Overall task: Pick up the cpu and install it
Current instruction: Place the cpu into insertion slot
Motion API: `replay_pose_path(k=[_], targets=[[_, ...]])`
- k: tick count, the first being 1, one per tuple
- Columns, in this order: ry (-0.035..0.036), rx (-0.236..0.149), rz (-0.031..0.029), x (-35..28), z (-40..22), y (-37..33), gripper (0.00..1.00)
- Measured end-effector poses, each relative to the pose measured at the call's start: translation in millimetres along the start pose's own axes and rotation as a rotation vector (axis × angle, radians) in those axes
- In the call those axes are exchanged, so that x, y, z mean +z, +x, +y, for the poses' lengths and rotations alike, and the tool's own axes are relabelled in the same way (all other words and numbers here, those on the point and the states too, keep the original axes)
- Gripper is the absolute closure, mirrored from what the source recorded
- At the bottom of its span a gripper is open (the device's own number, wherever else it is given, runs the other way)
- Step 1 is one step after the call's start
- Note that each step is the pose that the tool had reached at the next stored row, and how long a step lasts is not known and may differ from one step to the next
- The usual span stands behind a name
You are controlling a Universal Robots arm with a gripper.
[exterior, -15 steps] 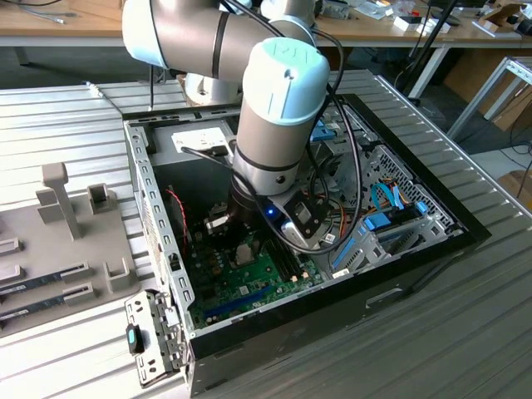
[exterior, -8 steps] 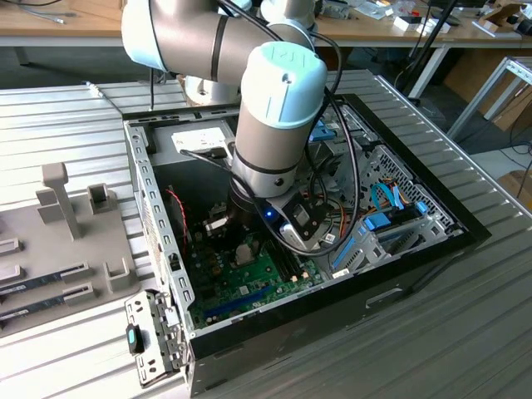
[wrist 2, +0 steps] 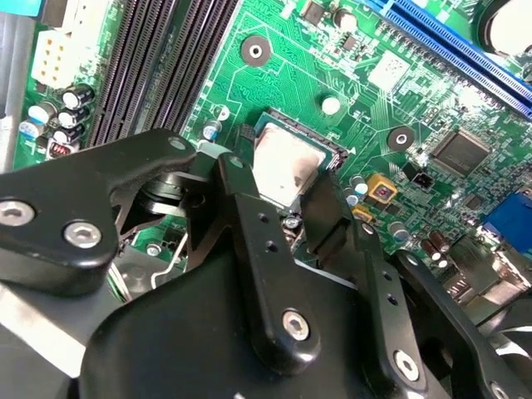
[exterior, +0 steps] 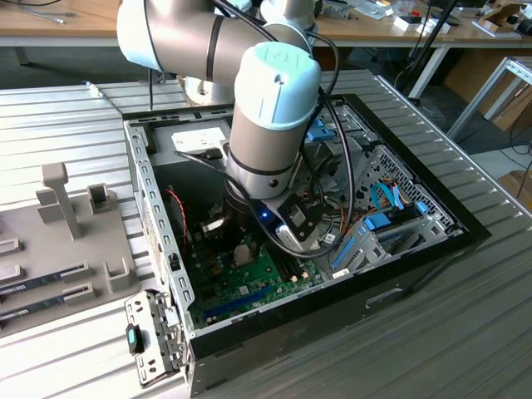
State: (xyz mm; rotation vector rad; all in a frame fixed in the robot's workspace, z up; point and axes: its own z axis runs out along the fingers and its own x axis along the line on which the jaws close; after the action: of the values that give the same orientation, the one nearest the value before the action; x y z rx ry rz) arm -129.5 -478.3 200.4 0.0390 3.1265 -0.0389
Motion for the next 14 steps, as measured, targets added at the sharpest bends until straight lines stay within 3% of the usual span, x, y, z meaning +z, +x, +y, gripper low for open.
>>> replay_pose_path(k=[3, 5, 8, 11, 14], targets=[[0.0000, 0.000, -0.0003, -0.1, -0.1, 6.0, 0.50], [-0.0001, 0.000, -0.0007, -0.1, -0.1, 6.4, 0.50], [0.0001, 0.000, -0.0003, -3.3, -0.2, 5.2, 0.50], [-0.0074, -0.006, -0.0001, -6.7, -0.1, 1.1, 0.50], [-0.0089, -0.017, 0.0009, -6.9, -0.2, -0.5, 0.50]])
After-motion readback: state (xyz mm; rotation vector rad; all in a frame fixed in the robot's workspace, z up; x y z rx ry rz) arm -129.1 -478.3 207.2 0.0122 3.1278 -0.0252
